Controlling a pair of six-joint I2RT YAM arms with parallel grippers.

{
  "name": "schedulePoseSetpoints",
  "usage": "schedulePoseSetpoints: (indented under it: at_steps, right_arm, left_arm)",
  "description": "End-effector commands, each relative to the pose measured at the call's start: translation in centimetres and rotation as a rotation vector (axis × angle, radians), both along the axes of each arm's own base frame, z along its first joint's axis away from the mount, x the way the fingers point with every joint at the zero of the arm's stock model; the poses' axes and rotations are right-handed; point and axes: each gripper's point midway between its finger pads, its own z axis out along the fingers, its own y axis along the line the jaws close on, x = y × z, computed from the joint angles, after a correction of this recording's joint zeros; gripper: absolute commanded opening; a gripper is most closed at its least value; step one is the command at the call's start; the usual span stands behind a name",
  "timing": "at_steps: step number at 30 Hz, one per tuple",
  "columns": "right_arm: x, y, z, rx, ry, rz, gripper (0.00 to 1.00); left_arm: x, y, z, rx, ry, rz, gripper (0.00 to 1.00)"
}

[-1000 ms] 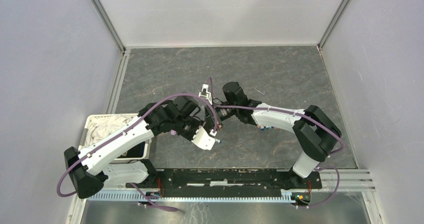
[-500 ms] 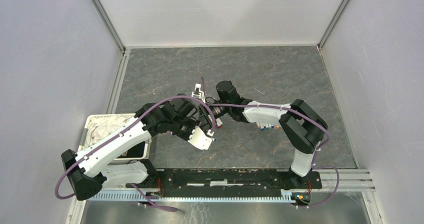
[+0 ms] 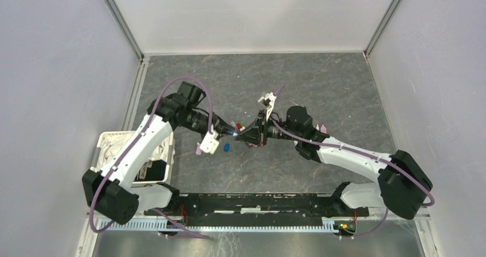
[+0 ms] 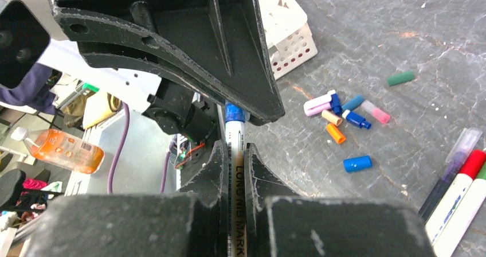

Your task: Open the pen caps

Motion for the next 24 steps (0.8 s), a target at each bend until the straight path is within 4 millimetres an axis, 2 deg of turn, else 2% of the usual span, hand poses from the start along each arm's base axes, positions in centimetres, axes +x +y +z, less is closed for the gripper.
schedulePoseSetpoints:
  at_steps: [1,4,7,9,12,15,19,20,21,24]
  right_arm:
    - [-13.1,-10.2,-15.4,-0.470,0.648,0.199,0.00]
    - [-14.3,-11.4,-16.1,-0.483,0.672,0.199,0.00]
    - [-14.6,-11.8,-15.7,-0.495,0.669,0.204,0.00]
    - [-14.4,-11.9,-15.2,-0.511,0.654,0.210,0.00]
    - [-13.0,-10.5,-13.1,-0.456,0.602,0.214,0.00]
    - [-11.3,-8.7,-10.8,-0.394,0.553,0.226,0.00]
    - [-8.7,-6.6,-7.8,-0.326,0.466,0.208,0.00]
    - [-8.1,-6.0,-7.1,-0.303,0.443,0.202,0.00]
    - [-7.4,-5.5,-6.4,-0.287,0.425,0.190,0.00]
    - [-5.7,-4.0,-4.5,-0.225,0.391,0.170,0.00]
  left_arm:
    - [4.8,12.5,-1.4,0.544,-0.379,0.259,0.02]
    - [5.1,12.8,-1.3,0.595,-0.397,0.250,0.02]
    - [5.4,12.7,-0.5,0.599,-0.445,0.230,0.02]
    - [5.0,11.9,-0.2,0.570,-0.433,0.222,0.02]
    - [3.9,10.3,-0.2,0.523,-0.393,0.225,0.02]
    - [1.9,7.4,0.2,0.423,-0.271,0.275,0.04]
    - [-1.5,3.1,1.4,0.267,0.028,0.365,0.46]
    - [-2.2,2.3,1.5,0.244,0.096,0.378,0.60]
    - [-2.7,1.7,1.5,0.228,0.154,0.389,0.68]
    - [-4.1,0.2,1.1,0.211,0.282,0.397,0.73]
